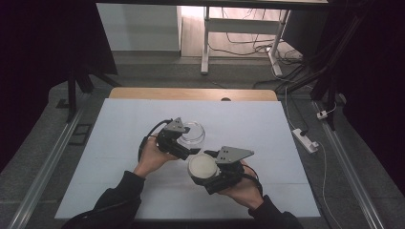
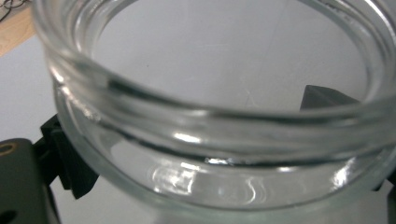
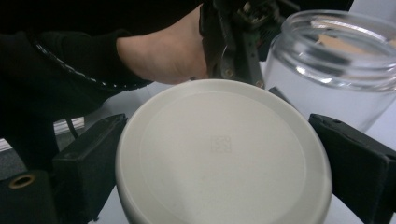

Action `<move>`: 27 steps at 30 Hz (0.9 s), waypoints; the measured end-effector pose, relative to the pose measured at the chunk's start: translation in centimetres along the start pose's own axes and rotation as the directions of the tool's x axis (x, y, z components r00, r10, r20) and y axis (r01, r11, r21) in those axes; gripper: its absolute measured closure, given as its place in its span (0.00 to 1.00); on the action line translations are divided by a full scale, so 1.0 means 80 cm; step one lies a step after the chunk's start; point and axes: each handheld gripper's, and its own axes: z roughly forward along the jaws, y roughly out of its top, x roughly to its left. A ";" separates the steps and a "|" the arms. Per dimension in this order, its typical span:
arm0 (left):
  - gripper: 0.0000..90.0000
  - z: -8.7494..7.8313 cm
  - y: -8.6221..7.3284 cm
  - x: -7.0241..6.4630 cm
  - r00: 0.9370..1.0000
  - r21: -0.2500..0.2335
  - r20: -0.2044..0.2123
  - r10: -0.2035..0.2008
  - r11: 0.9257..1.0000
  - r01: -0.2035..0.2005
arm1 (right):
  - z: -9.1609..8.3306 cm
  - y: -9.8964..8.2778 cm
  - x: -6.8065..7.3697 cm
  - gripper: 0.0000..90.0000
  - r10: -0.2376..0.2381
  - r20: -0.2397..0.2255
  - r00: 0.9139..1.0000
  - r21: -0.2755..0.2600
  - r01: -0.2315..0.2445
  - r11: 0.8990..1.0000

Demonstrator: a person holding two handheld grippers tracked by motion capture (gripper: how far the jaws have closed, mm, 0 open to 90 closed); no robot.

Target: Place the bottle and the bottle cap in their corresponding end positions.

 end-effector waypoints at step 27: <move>0.08 0.048 -0.001 0.029 0.997 -0.013 -0.059 -0.042 0.999 0.041 | 0.056 -0.054 -0.003 0.09 -0.034 -0.027 0.999 0.107 0.037 0.994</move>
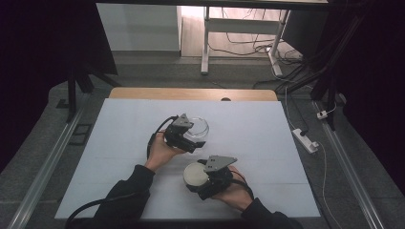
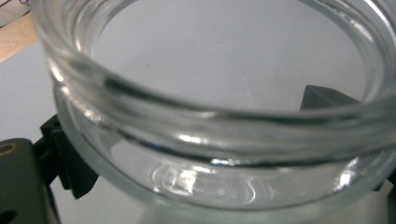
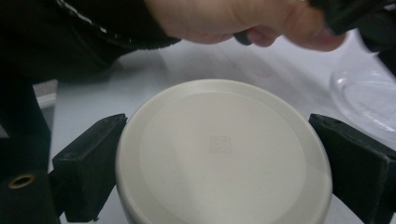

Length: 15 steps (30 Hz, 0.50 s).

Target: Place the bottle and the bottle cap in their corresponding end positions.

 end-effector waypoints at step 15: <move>0.08 0.015 -0.010 0.006 1.000 0.023 -0.012 -0.003 1.000 0.003 | 0.028 -0.016 -0.003 0.08 0.019 -0.022 1.000 0.070 -0.017 0.997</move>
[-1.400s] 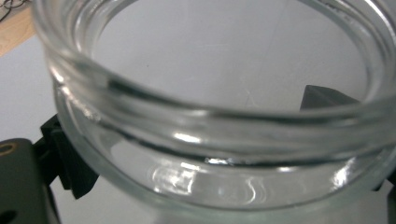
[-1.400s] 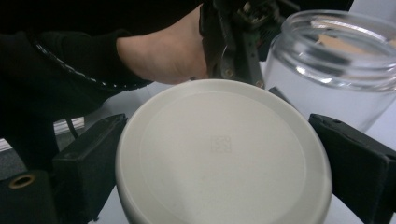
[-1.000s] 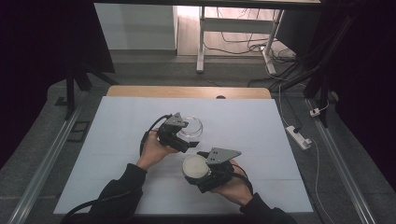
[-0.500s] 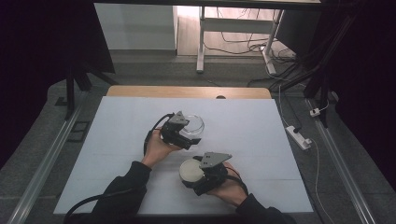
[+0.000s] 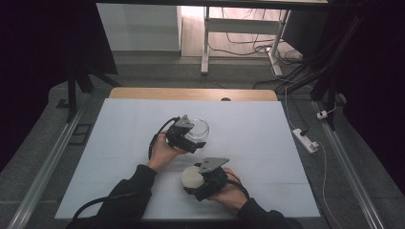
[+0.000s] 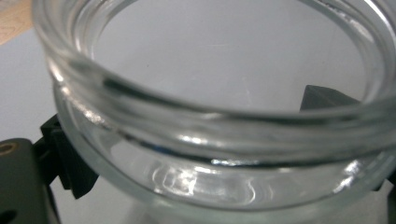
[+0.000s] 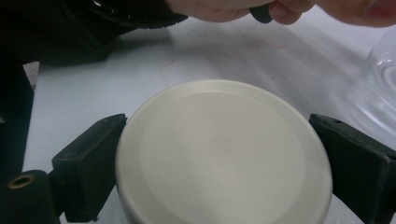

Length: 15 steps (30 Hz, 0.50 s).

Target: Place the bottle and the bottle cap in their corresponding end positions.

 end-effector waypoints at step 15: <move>0.08 0.006 -0.012 0.005 1.000 0.030 -0.022 -0.006 1.000 0.007 | 0.016 -0.002 -0.007 0.08 0.021 0.023 1.000 0.064 -0.023 0.998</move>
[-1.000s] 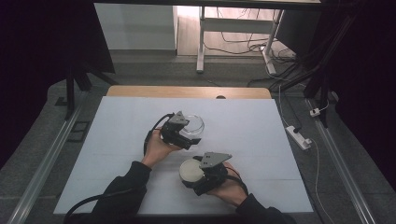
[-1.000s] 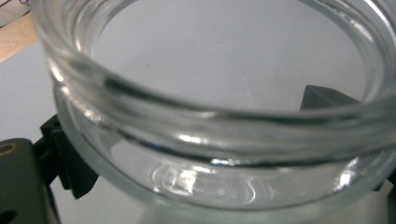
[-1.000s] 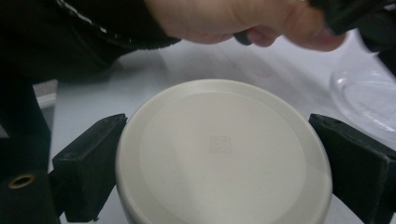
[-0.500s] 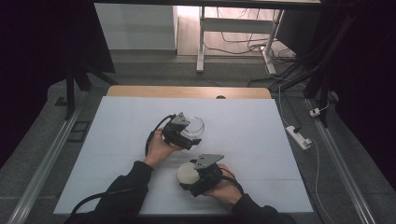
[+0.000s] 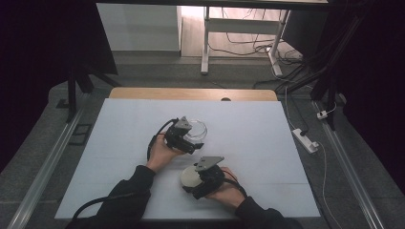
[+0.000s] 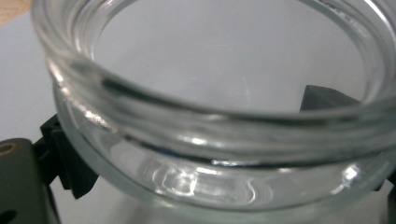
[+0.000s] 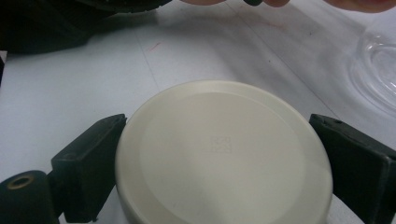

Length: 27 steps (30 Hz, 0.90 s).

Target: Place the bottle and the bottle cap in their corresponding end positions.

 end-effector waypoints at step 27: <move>0.00 -0.004 -0.002 0.003 0.999 0.002 0.029 -0.033 0.999 0.033 | 0.003 0.001 -0.002 0.01 0.016 0.010 1.000 0.030 -0.016 0.999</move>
